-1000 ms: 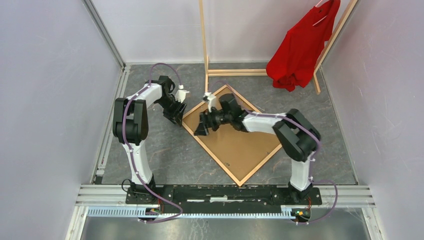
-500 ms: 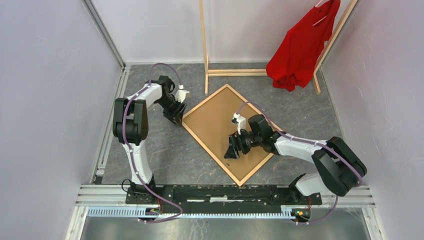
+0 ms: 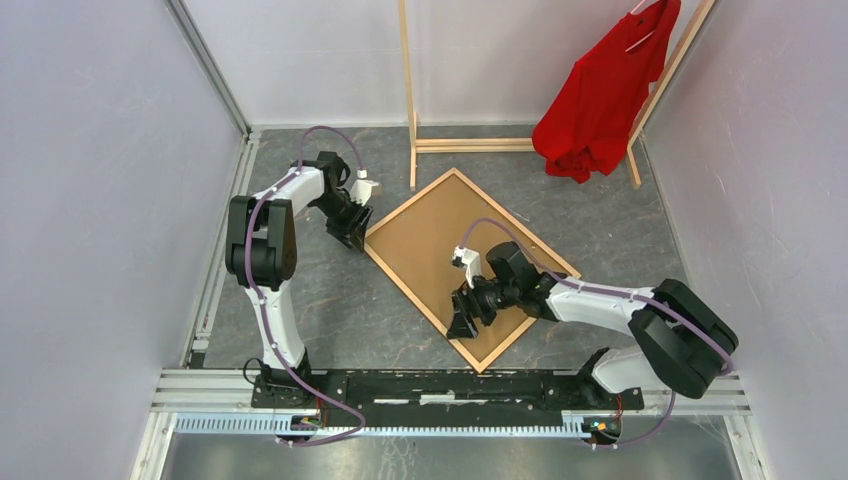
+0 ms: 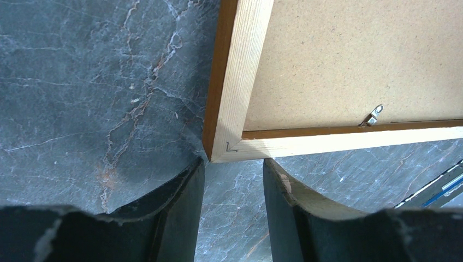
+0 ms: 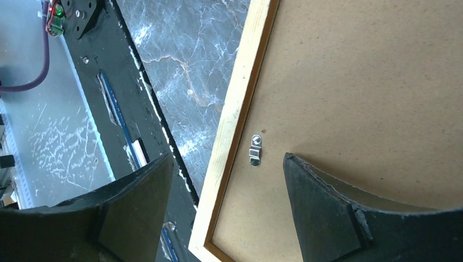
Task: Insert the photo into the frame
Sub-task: Install the photo frame at the center of the board.
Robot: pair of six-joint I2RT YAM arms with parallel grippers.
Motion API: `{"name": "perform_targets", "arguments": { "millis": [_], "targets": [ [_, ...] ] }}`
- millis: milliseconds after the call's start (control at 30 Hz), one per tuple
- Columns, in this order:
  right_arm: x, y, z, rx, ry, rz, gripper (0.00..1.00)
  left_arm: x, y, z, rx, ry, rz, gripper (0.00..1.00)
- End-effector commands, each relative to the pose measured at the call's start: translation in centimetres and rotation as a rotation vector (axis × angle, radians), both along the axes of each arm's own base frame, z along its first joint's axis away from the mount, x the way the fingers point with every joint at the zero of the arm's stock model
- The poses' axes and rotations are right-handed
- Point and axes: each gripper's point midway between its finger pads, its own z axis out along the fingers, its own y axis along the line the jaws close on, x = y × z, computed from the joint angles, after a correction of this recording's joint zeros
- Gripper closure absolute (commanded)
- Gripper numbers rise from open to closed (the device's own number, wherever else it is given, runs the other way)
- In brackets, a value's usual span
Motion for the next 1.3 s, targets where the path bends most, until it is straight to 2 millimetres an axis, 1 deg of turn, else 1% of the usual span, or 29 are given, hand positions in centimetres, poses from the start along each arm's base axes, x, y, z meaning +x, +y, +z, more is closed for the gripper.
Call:
{"name": "perform_targets", "arguments": {
  "millis": [0,200,533,1033,1267],
  "targets": [
    [-0.9,0.0,-0.5,-0.015,0.008,0.04,0.2,1.5,-0.4,-0.8,-0.013,-0.057,-0.017,0.48],
    [-1.3,0.2,-0.9,-0.031,0.021,0.069,0.21,1.4,-0.4,-0.8,-0.014,-0.057,-0.018,0.48],
    [-1.5,0.9,-0.7,-0.02,0.042,0.095,0.24,1.2,-0.6,-0.9,-0.019,-0.05,-0.023,0.48],
    [-3.2,0.5,-1.1,-0.026,0.083,0.116,0.25,0.9,-0.9,-0.9,-0.021,-0.052,-0.043,0.48],
    [-3.8,0.8,-1.1,-0.007,0.101,0.124,0.25,0.9,-1.1,-1.0,-0.016,-0.053,-0.05,0.48]
  ]
}}
